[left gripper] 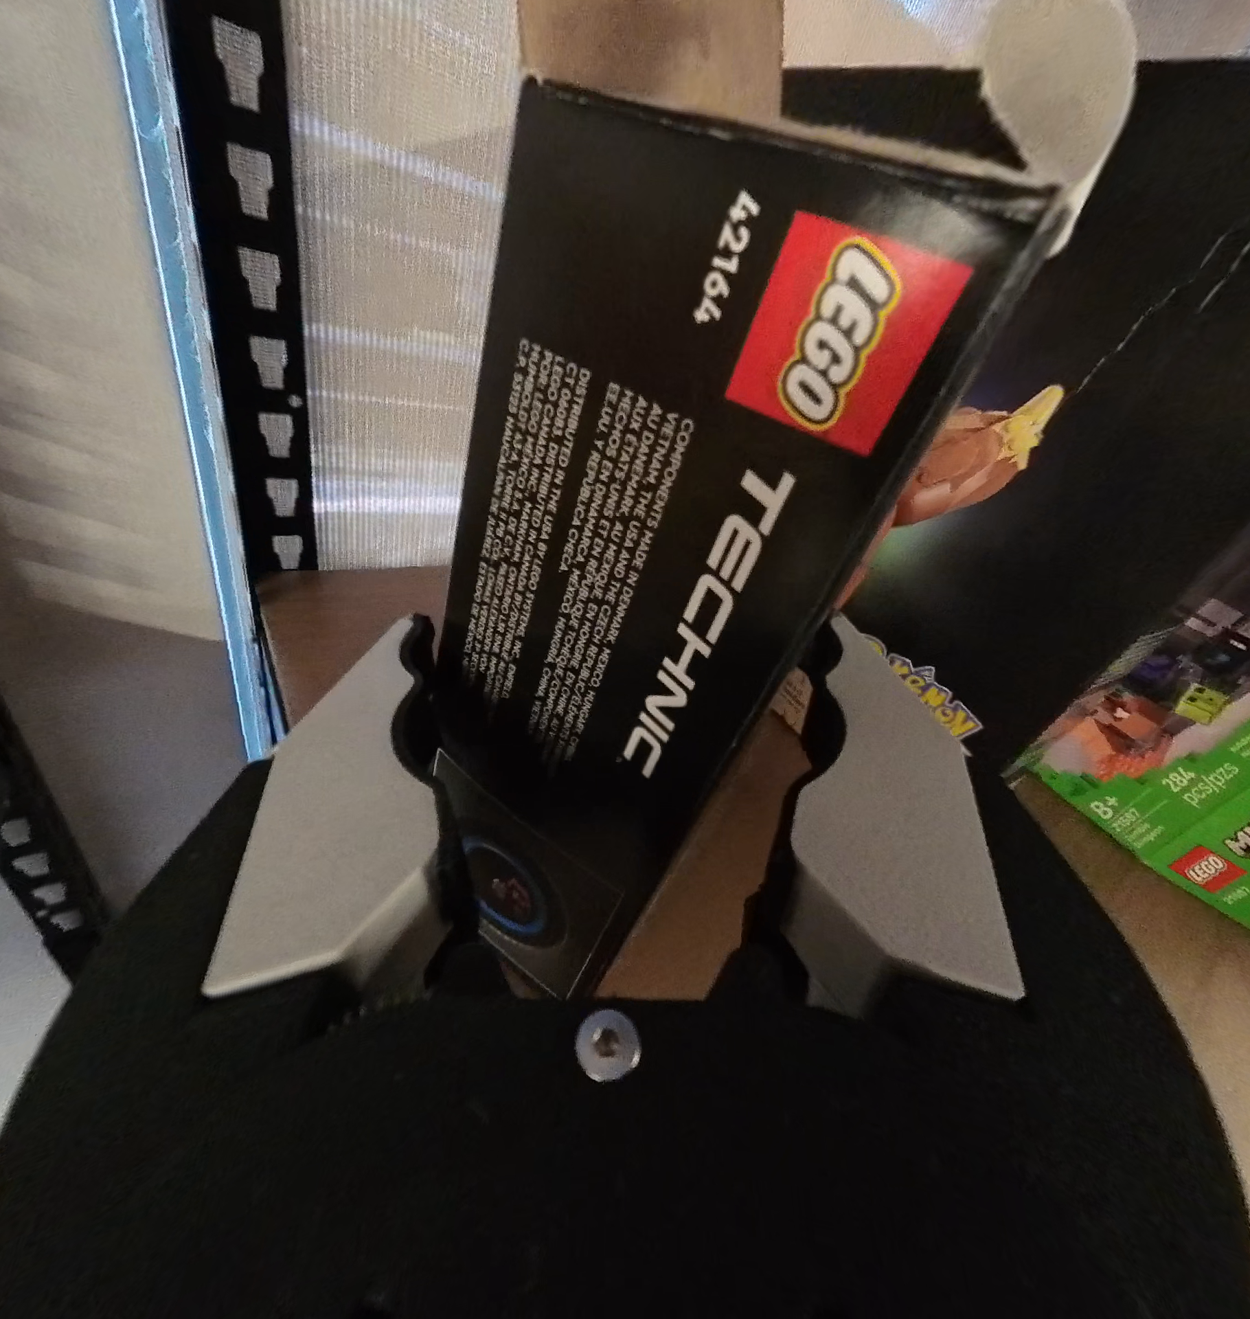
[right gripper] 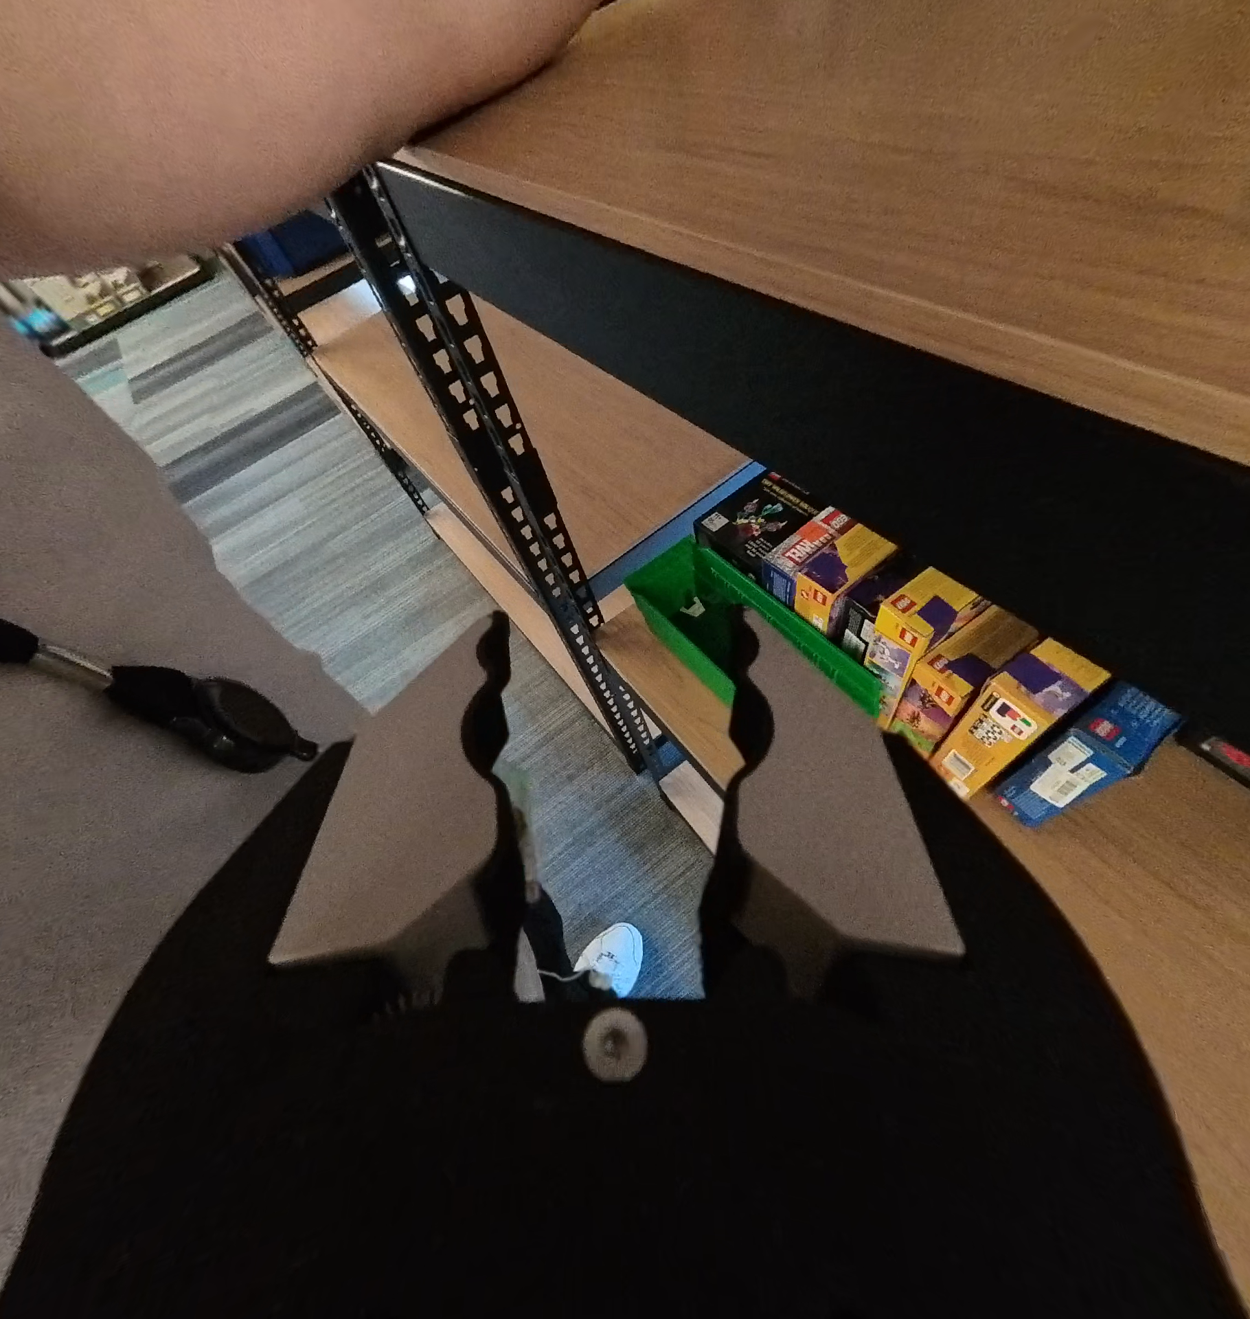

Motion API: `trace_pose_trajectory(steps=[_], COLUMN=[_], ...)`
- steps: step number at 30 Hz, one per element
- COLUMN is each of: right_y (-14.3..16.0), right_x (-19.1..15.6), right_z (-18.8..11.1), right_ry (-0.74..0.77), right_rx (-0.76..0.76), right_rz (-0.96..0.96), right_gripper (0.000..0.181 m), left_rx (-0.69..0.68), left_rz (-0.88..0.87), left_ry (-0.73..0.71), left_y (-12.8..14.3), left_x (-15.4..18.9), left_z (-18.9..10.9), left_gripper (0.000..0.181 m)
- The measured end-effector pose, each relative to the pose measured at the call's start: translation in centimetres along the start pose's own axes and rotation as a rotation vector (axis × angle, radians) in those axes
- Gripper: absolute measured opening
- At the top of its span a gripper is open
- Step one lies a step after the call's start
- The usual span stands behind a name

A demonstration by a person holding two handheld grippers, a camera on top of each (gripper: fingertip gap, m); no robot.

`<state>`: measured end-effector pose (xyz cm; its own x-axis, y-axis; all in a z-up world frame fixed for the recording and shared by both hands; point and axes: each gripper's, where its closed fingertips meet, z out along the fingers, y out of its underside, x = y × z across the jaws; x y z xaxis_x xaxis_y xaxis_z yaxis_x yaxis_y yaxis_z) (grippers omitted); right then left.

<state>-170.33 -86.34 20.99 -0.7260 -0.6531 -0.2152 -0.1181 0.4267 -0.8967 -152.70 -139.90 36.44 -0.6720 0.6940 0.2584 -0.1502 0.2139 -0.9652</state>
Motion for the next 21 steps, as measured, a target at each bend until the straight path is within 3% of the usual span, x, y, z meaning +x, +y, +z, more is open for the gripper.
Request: trace_pose_trajectory(steps=[6, 12, 16, 21], right_y=[-2.0, -6.3, -9.2, -11.2], right_x=[-0.5, -2.6, -4.2, -5.3], right_z=[1.5, 3.1, 3.6, 3.6], right_ry=[-0.075, -0.164, -0.156, -0.117], right_rx=[0.069, 0.152, 0.18, 0.173], right_rz=[-0.025, -0.138, -0.274, -0.399], right_gripper=[0.059, 0.059, 0.058, 0.058], left_rx=[-0.038, -0.166, -0.195, -0.22], left_rz=[-0.06, -0.056, -0.004, 0.018], left_ry=[-0.11, -0.14, -0.097, 0.097], left_y=[0.9, 3.1, 4.8, 6.8], left_x=[1.8, 7.6, 13.0, 20.2], left_z=[-2.3, -6.5, -10.6, -14.9], left_gripper=[0.1, 0.1, 0.1, 0.1])
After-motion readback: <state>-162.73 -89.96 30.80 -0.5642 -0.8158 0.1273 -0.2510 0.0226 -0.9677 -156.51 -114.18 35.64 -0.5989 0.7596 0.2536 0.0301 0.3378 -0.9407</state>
